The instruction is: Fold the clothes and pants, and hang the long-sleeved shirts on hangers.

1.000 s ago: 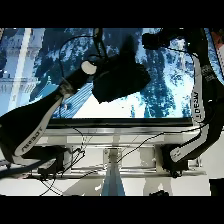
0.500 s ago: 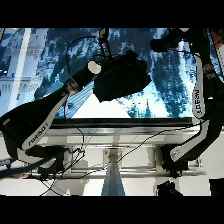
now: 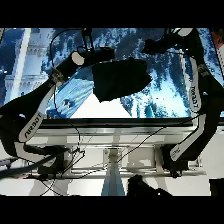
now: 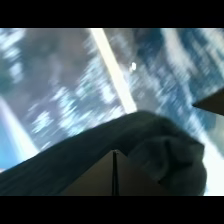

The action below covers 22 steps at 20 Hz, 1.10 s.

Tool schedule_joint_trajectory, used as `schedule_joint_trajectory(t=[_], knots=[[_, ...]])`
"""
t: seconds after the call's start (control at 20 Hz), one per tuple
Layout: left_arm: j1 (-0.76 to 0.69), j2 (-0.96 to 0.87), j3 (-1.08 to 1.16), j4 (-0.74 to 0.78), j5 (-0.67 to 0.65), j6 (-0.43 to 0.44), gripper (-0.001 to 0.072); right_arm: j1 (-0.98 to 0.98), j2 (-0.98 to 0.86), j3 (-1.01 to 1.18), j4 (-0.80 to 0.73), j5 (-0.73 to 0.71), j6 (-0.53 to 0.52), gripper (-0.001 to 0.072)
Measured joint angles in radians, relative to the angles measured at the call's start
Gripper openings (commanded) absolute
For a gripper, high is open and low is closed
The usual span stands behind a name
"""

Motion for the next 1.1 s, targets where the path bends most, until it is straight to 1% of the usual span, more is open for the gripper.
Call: schedule_joint_trajectory(t=[0.2, 0.3, 0.4, 0.55, 0.75, 0.85, 0.95, 1.1], knots=[[0.068, 0.02, 0.0, 0.006, -0.203, -0.001, 0.0028, 0.077, -0.031, -0.002, 0.02, 0.019, -0.019, 0.002], [0.1, 0.05, 0.0, 0.008, -0.283, -0.003, 0.0028, 0.095, -0.043, -0.003, 0.026, 0.092, -0.045, 0.0019], [0.13, 0.089, 0.001, 0.008, -0.333, -0.003, 0.0028, 0.104, -0.05, -0.003, 0.005, 0.234, -0.101, 0.0021], [0.169, 0.153, 0.001, 0.008, -0.372, -0.002, 0.0028, 0.104, -0.048, -0.014, -0.09, 0.432, -0.159, 0.0021], [0.198, 0.227, 0.001, 0.008, -0.389, 0.0, 0.0028, 0.06, 0.003, -0.093, -0.176, 0.57, -0.182, 0.0021], [0.205, 0.253, 0.001, 0.008, -0.393, 0.0, 0.0028, 0.024, 0.051, -0.164, -0.195, 0.6, -0.19, 0.0021], [0.208, 0.268, 0.001, 0.008, -0.395, 0.0, 0.0028, -0.017, 0.111, -0.247, -0.203, 0.6, -0.198, 0.0021], [0.211, 0.277, 0.001, 0.01, -0.398, 0.0, 0.0028, -0.087, 0.195, -0.347, -0.226, 0.565, -0.207, 0.0021]])
